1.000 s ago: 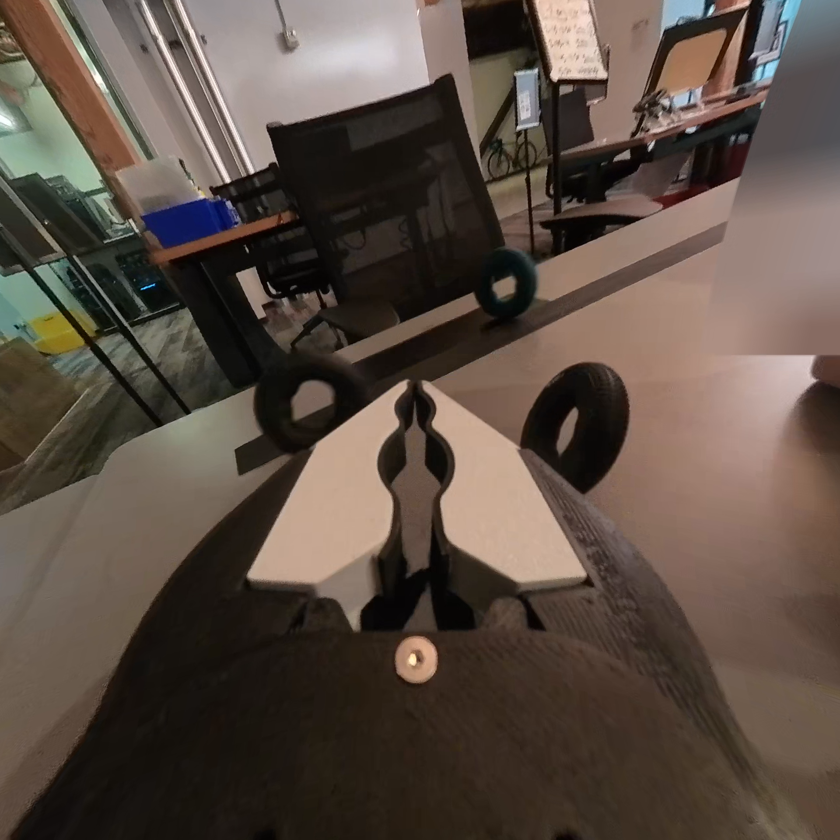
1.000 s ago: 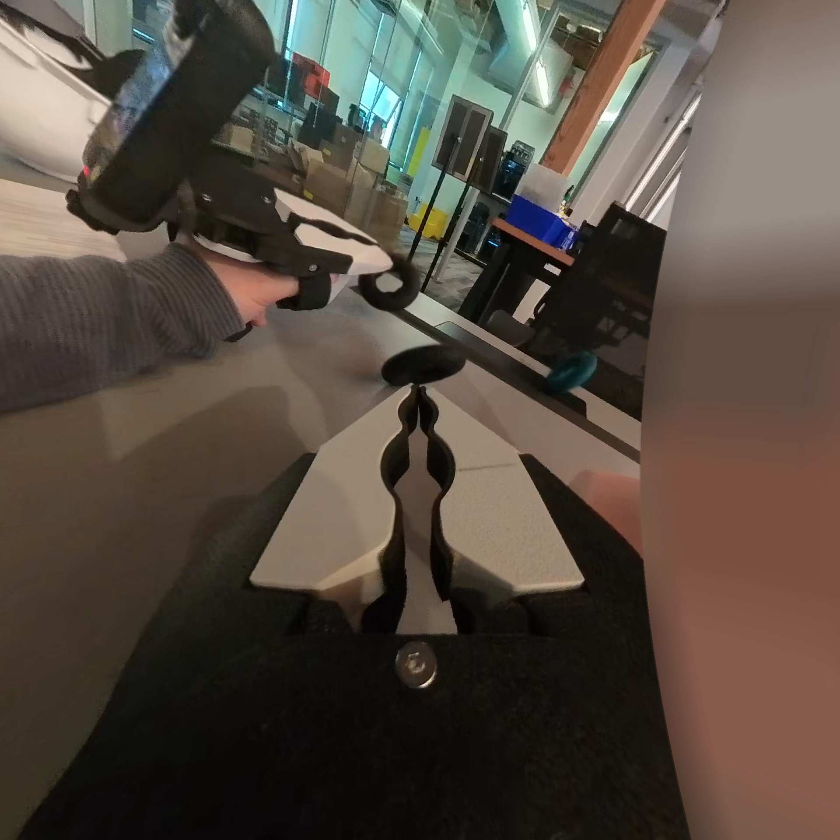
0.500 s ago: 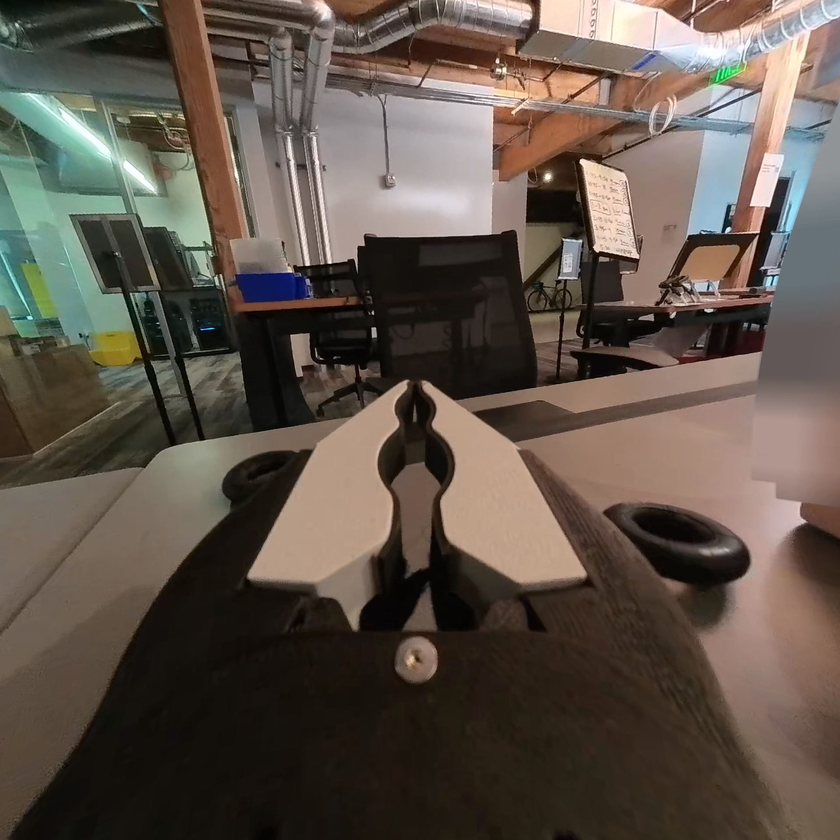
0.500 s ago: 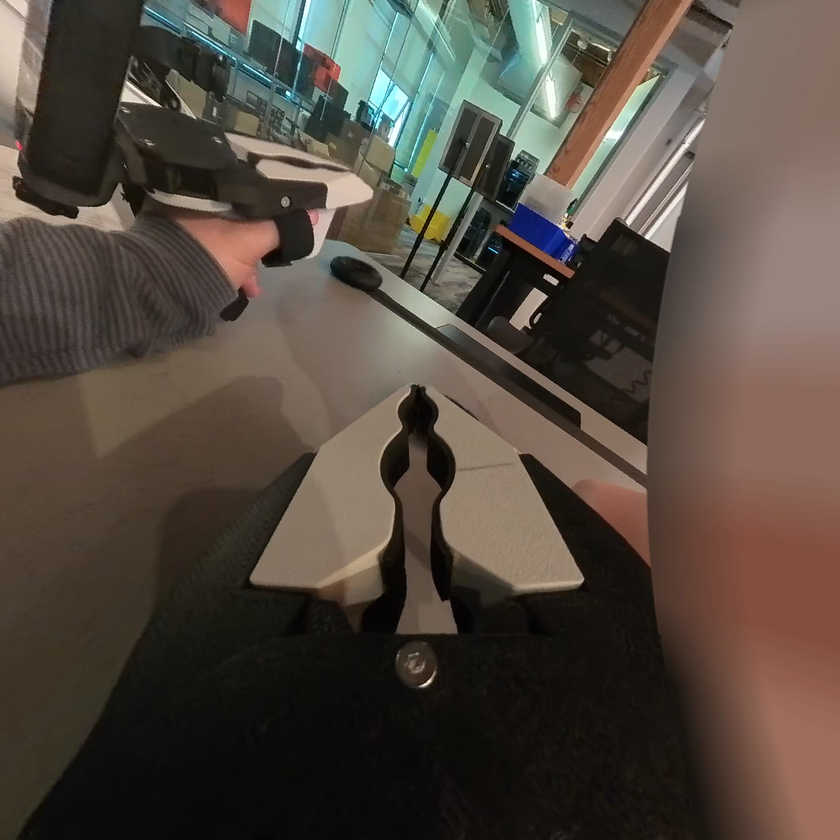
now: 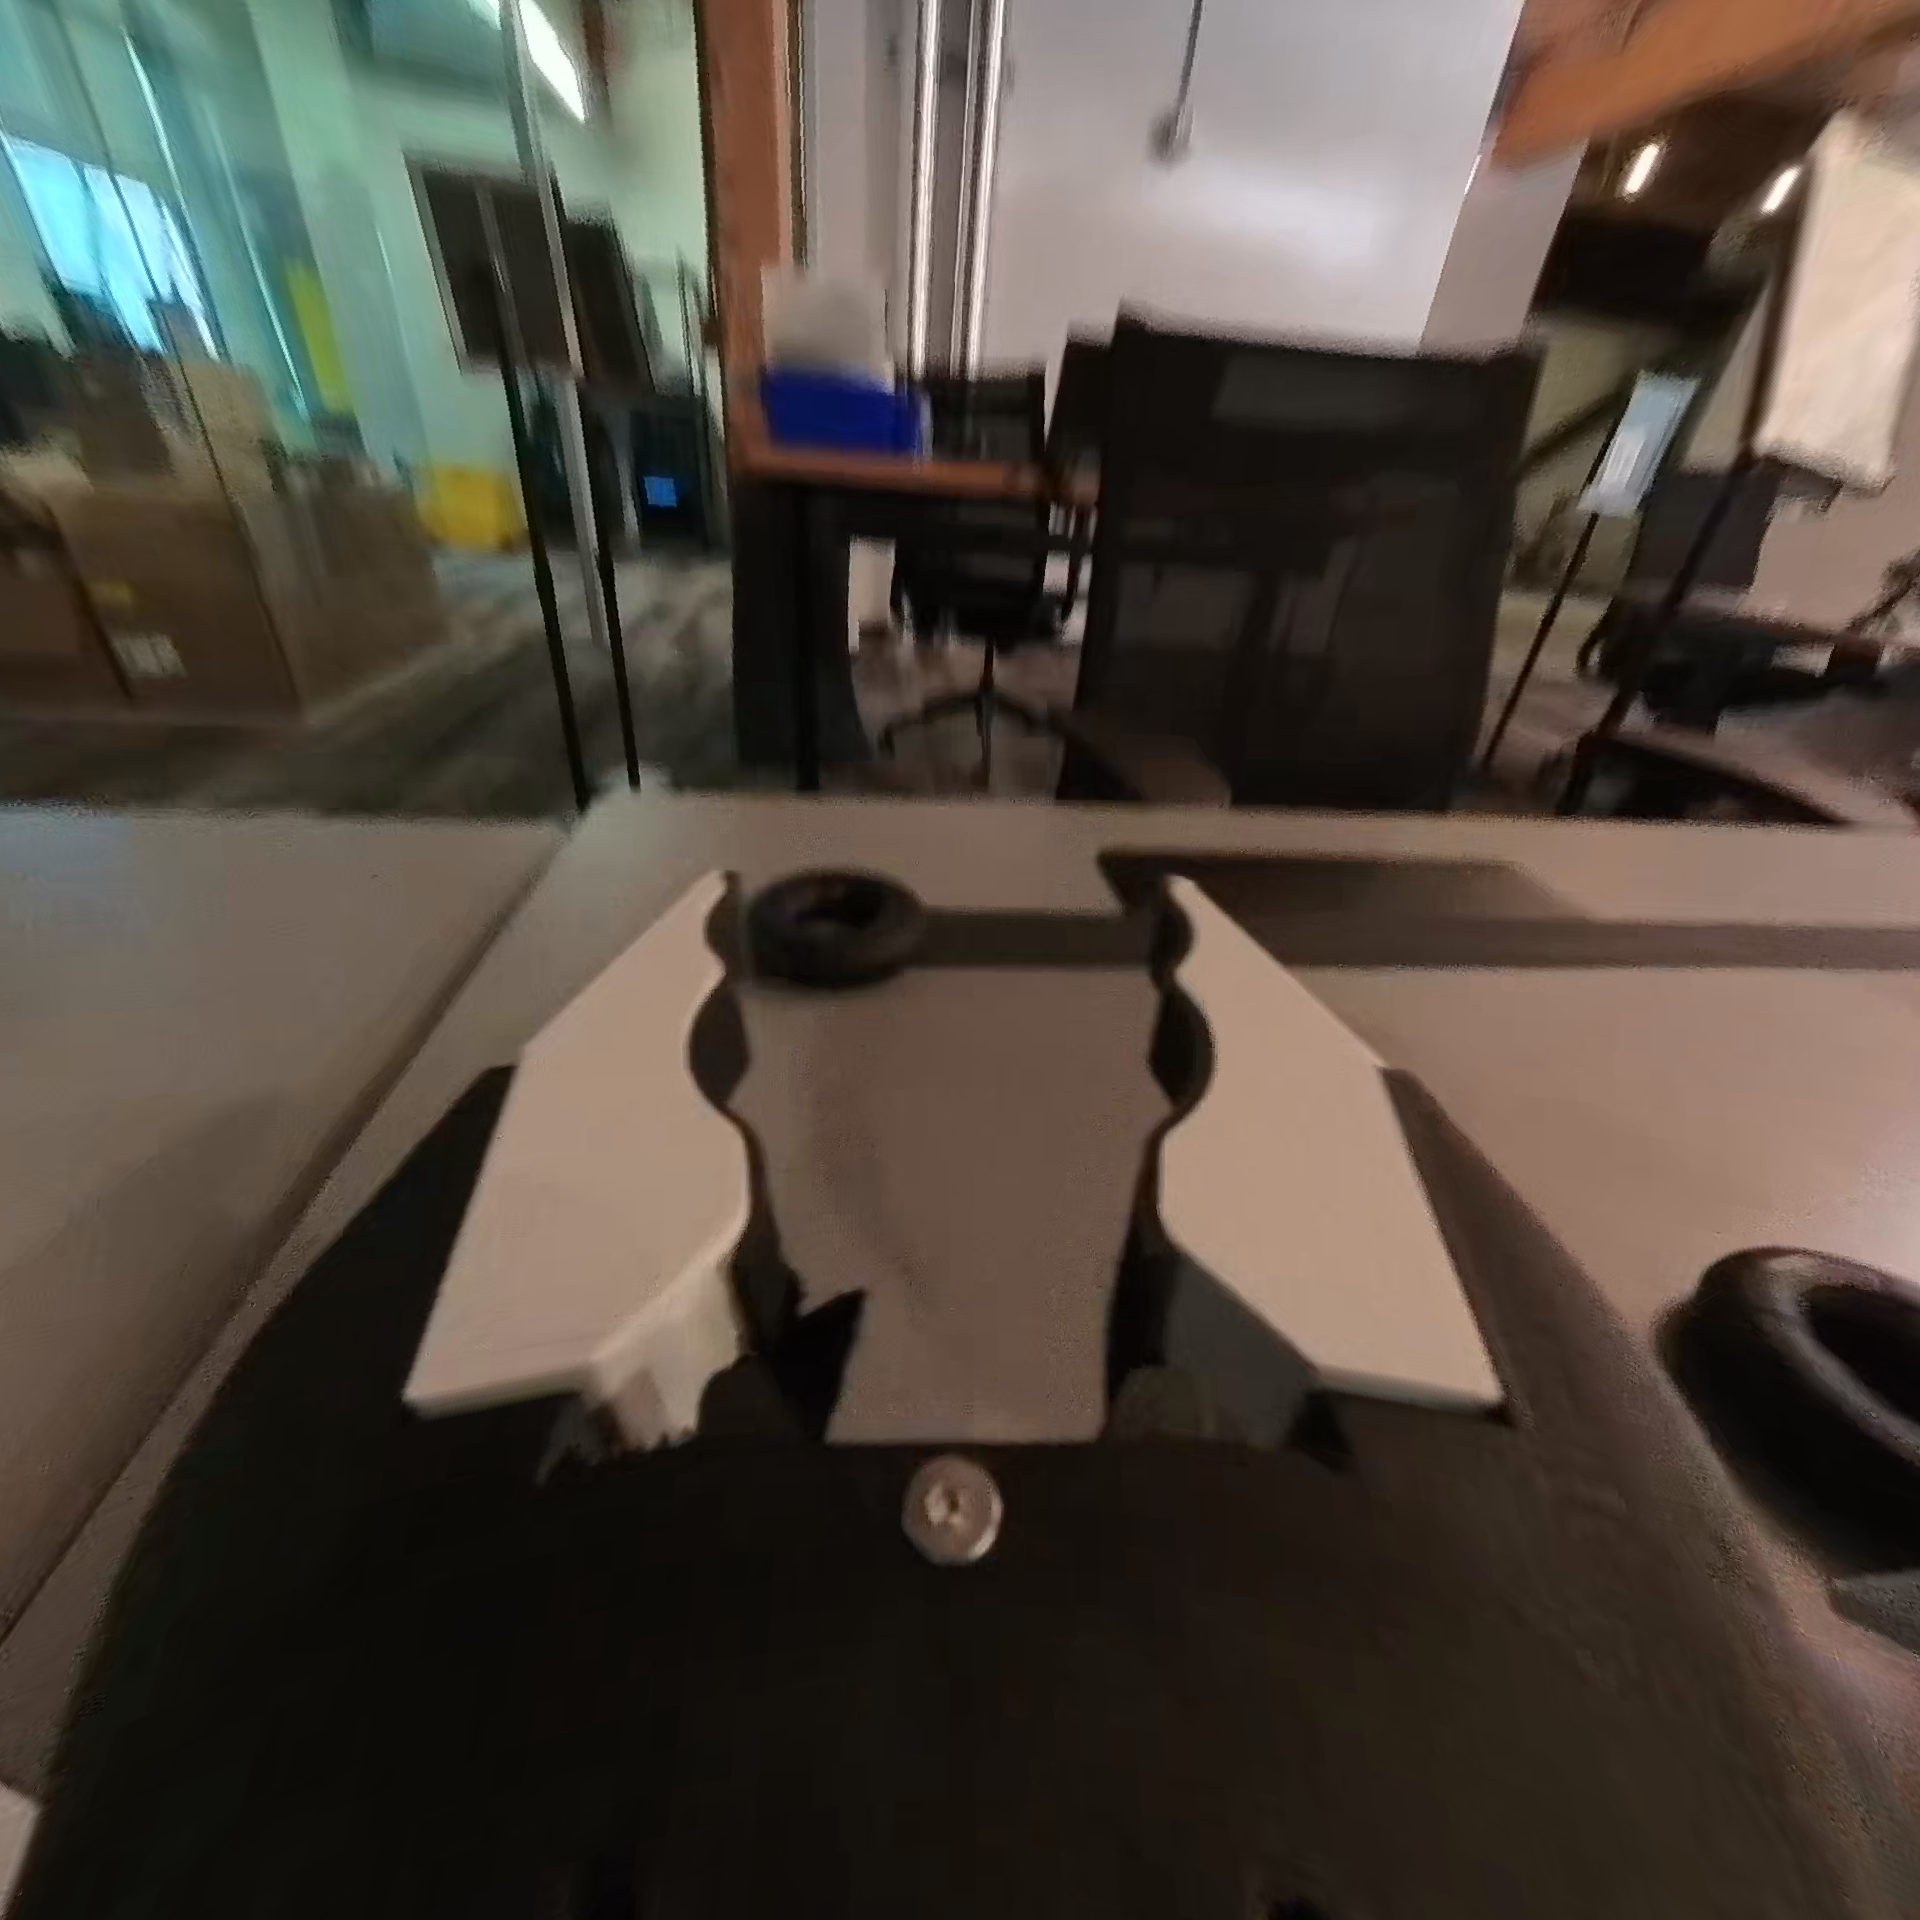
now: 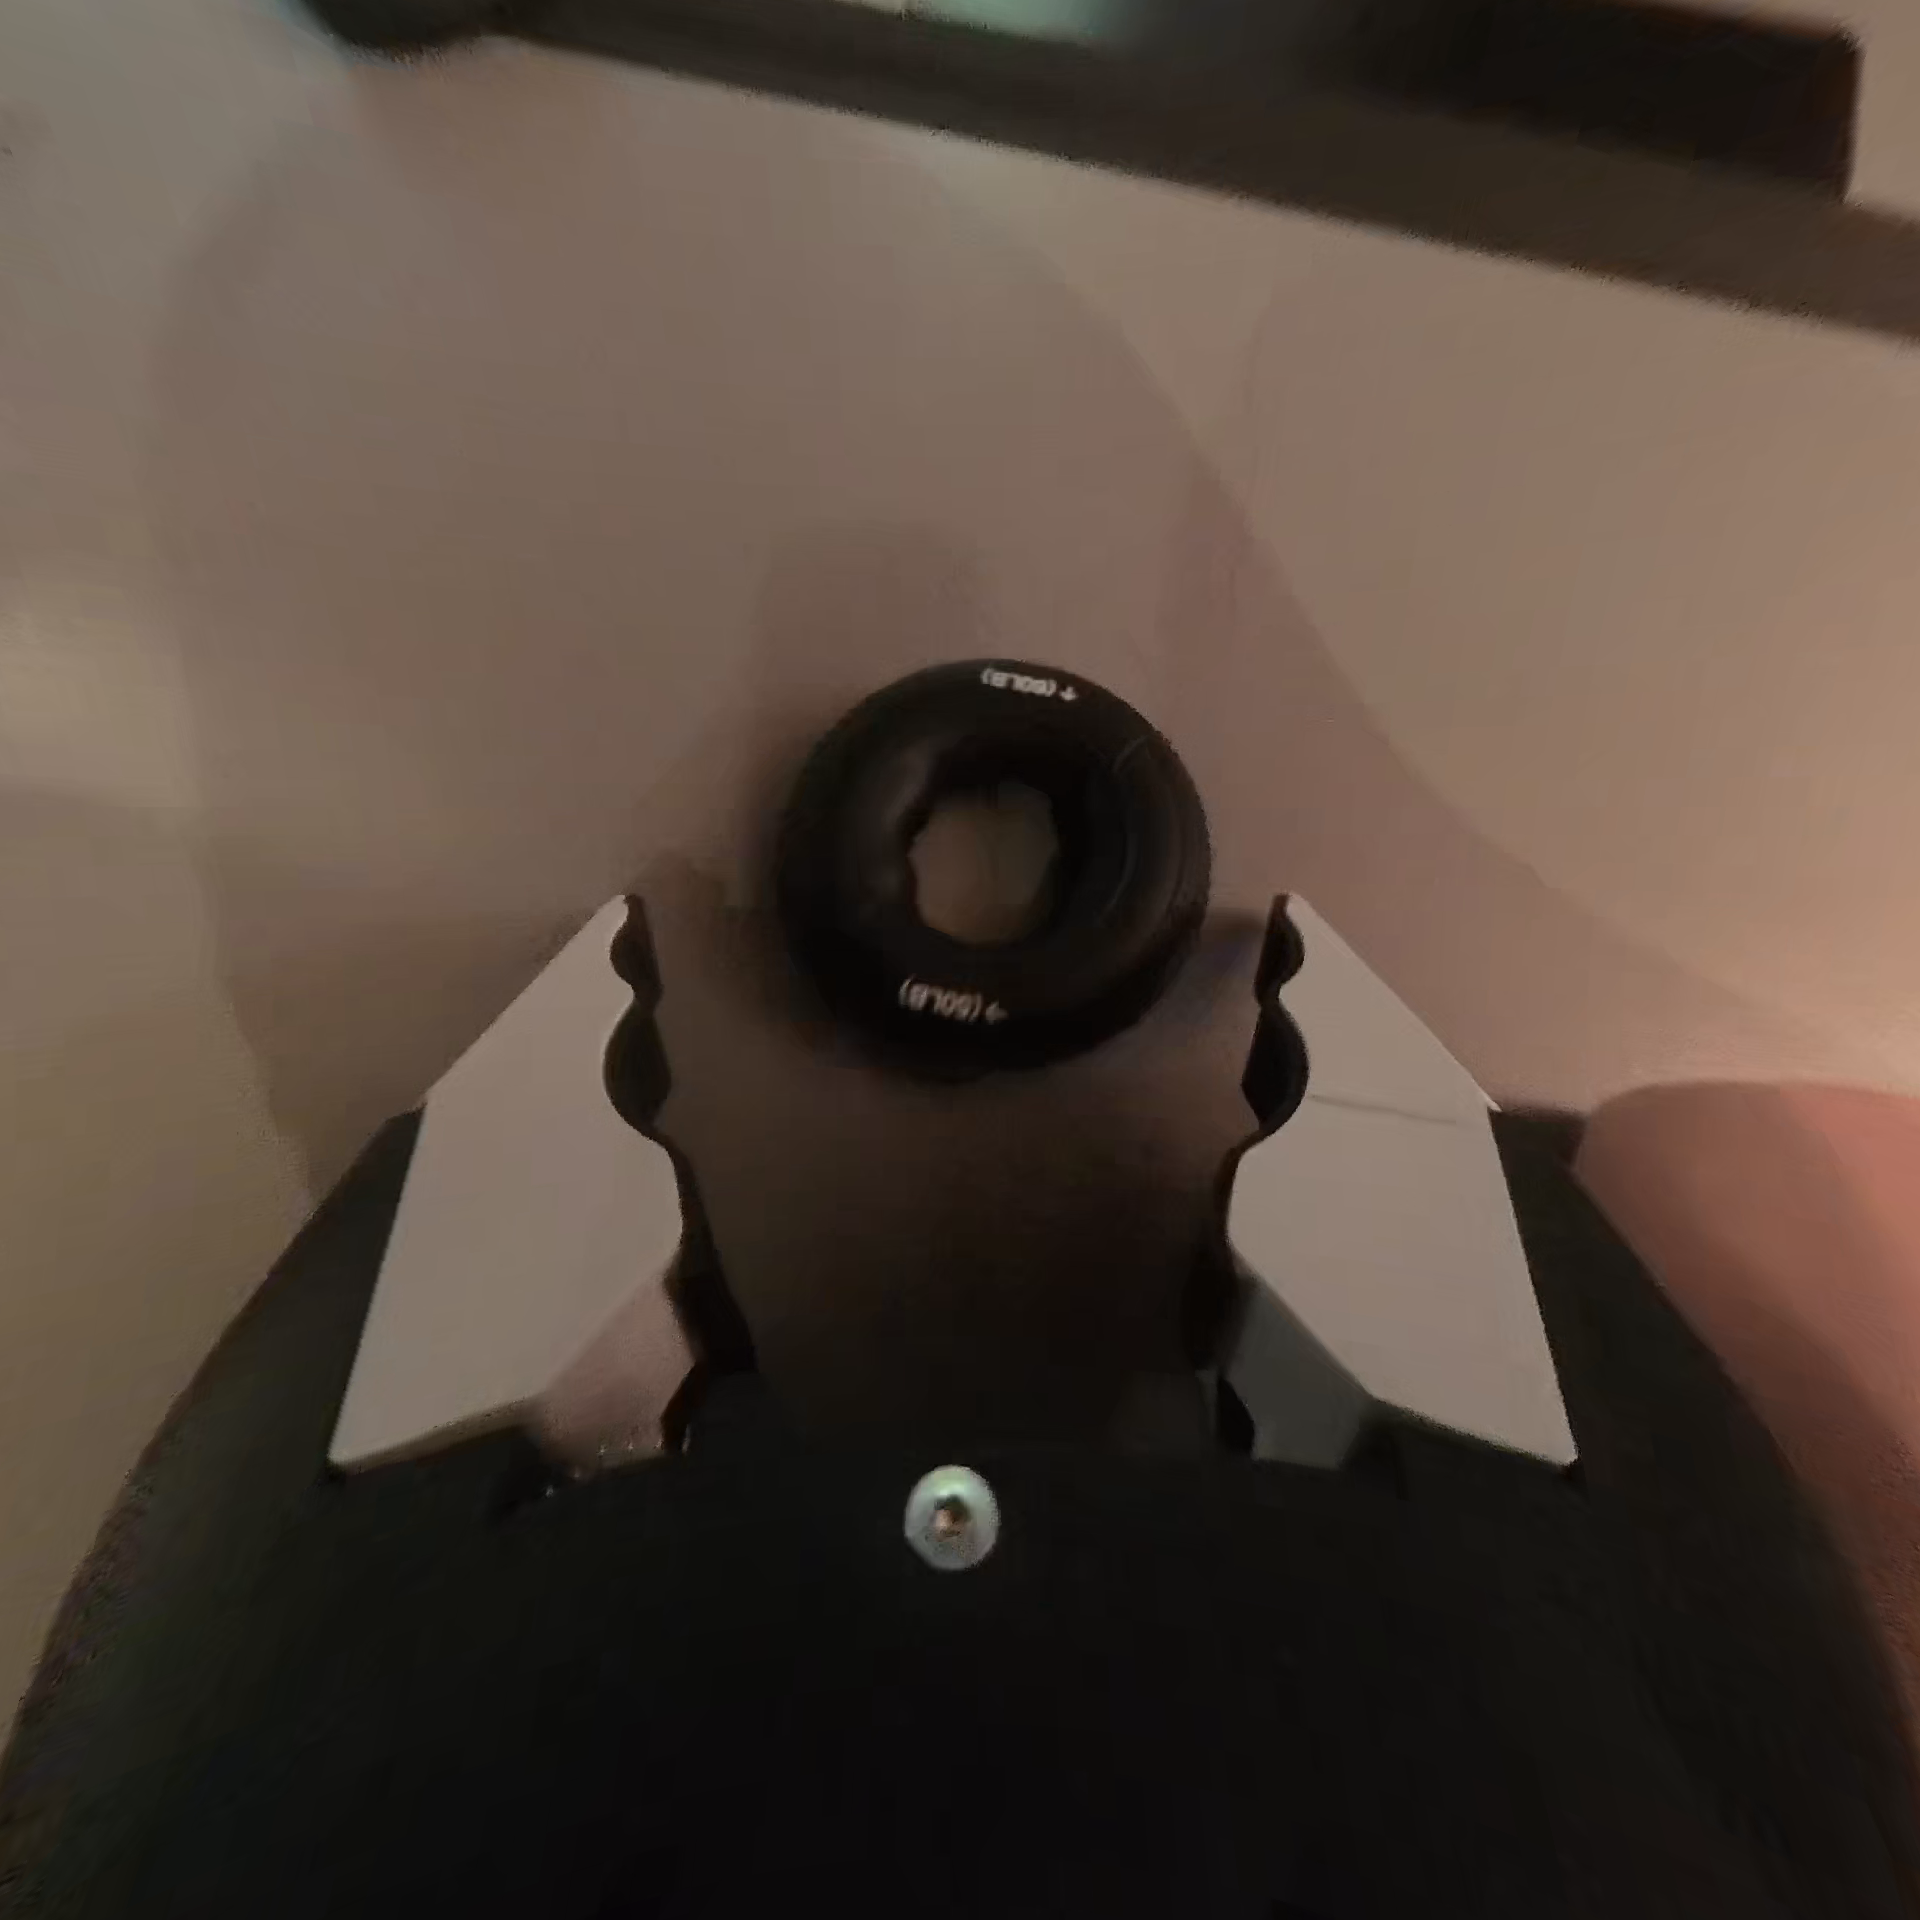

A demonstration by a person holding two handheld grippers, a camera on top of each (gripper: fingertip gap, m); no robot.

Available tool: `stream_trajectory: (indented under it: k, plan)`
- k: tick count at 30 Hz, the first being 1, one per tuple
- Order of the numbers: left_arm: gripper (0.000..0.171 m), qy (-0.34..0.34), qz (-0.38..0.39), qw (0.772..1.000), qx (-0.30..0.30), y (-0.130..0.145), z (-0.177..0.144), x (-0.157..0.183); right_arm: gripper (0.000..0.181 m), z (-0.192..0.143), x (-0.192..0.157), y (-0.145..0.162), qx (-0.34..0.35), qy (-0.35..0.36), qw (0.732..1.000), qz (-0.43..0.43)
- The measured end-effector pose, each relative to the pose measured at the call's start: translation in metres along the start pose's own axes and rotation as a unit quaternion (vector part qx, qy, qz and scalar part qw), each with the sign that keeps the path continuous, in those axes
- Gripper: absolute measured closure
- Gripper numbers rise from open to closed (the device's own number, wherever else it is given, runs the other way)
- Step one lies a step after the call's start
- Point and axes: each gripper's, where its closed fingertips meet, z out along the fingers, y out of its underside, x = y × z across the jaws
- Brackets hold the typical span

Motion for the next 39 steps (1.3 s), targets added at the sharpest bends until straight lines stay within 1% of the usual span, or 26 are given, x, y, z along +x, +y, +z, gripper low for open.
stream_trajectory:
  k: [1,3,5,6,7,8,15,18,19,20,21,22,23,24,26,29,31,33,34,35,36,39]
  plan:
    - [0.082,0.0,-0.007,0.999,-0.047,0.013,0.011,-0.005,0.064,0.007,0.003,0.0,-0.014,0.005,1.0,0.009]
    - [0.064,0.004,-0.016,0.99,-0.139,0.043,0.031,-0.012,0.07,0.014,0.007,-0.004,-0.018,0.015,1.0,0.01]
    - [0.057,0.007,-0.012,0.978,-0.208,0.066,0.048,-0.017,0.076,0.017,0.008,-0.008,-0.015,0.02,1.0,0.013]
    - [0.053,0.006,0.001,0.974,-0.226,0.071,0.057,-0.02,0.079,0.017,0.009,-0.008,-0.013,0.023,1.0,0.016]
    - [0.055,0.006,0.018,0.973,-0.231,0.073,0.066,-0.024,0.088,0.016,0.011,-0.009,-0.01,0.026,0.999,0.019]
    - [0.057,0.005,0.032,0.971,-0.236,0.074,0.075,-0.028,0.093,0.016,0.01,-0.009,-0.008,0.025,0.999,0.018]
    - [0.061,0.045,0.044,0.953,-0.297,0.093,0.134,-0.043,0.094,0.016,0.009,-0.01,-0.005,0.022,1.0,0.015]
    - [0.052,0.066,0.054,0.926,-0.369,0.116,0.145,-0.042,0.094,0.016,0.009,-0.01,-0.005,0.02,1.0,0.014]
    - [0.047,0.075,0.061,0.922,-0.374,0.118,0.149,-0.04,0.095,0.016,0.009,-0.01,-0.005,0.02,1.0,0.013]
    - [0.047,0.082,0.063,0.922,-0.373,0.118,0.153,-0.038,0.095,0.016,0.009,-0.01,-0.005,0.019,1.0,0.012]
    - [0.051,0.089,0.065,0.922,-0.372,0.118,0.155,-0.037,0.095,0.016,0.008,-0.01,-0.005,0.018,1.0,0.01]
    - [0.059,0.095,0.067,0.922,-0.368,0.117,0.157,-0.036,0.095,0.016,0.008,-0.01,-0.005,0.015,1.0,0.008]
    - [0.063,0.1,0.065,0.922,-0.368,0.116,0.157,-0.035,0.096,0.016,0.007,-0.01,-0.004,0.01,1.0,0.006]
    - [0.084,0.09,0.06,0.926,-0.361,0.114,0.158,-0.039,0.096,0.015,0.004,-0.011,-0.003,0.001,1.0,0.004]
    - [0.085,0.093,0.06,0.926,-0.362,0.114,0.157,-0.038,0.096,0.013,-0.004,-0.012,0.005,-0.015,1.0,-0.013]
    - [0.085,0.089,0.063,0.926,-0.361,0.114,0.156,-0.038,0.097,0.0,-0.014,-0.02,0.048,-0.007,0.997,-0.056]
    - [0.085,0.084,0.066,0.927,-0.359,0.113,0.155,-0.038,0.096,-0.015,-0.029,-0.023,0.079,-0.018,0.994,-0.076]
    - [0.086,0.071,0.085,0.932,-0.345,0.11,0.153,-0.037,0.097,-0.041,-0.048,-0.025,0.123,-0.027,0.985,-0.114]
    - [0.086,0.051,0.105,0.941,-0.318,0.102,0.154,-0.038,0.097,-0.057,-0.057,-0.024,0.145,-0.023,0.98,-0.135]
    - [0.086,0.037,0.121,0.953,-0.276,0.089,0.153,-0.035,0.097,-0.074,-0.065,-0.021,0.17,-0.021,0.973,-0.156]
    - [0.086,0.034,0.122,0.964,-0.233,0.076,0.15,-0.027,0.097,-0.093,-0.07,-0.018,0.199,-0.013,0.965,-0.171]
    - [0.087,0.062,0.066,0.987,-0.129,0.044,0.131,0.012,0.097,-0.155,-0.071,-0.003,0.303,0.04,0.93,-0.205]
